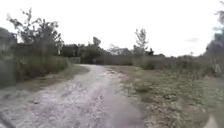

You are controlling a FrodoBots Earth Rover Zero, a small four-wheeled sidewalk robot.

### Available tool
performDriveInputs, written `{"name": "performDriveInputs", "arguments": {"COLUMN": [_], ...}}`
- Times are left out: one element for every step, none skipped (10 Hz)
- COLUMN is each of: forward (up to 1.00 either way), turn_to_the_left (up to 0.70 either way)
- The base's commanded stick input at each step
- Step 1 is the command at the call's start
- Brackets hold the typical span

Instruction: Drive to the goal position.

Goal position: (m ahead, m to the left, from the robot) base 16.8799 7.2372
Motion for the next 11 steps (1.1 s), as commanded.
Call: {"name": "performDriveInputs", "arguments": {"forward": [1.00, 1.00, 1.00, 1.00, 1.00, 1.00, 1.00, 1.00, 1.00, 1.00, 1.00], "turn_to_the_left": [0.00, 0.00, 0.00, 0.00, 0.00, 0.00, 0.00, 0.00, 0.00, 0.00, 0.00]}}
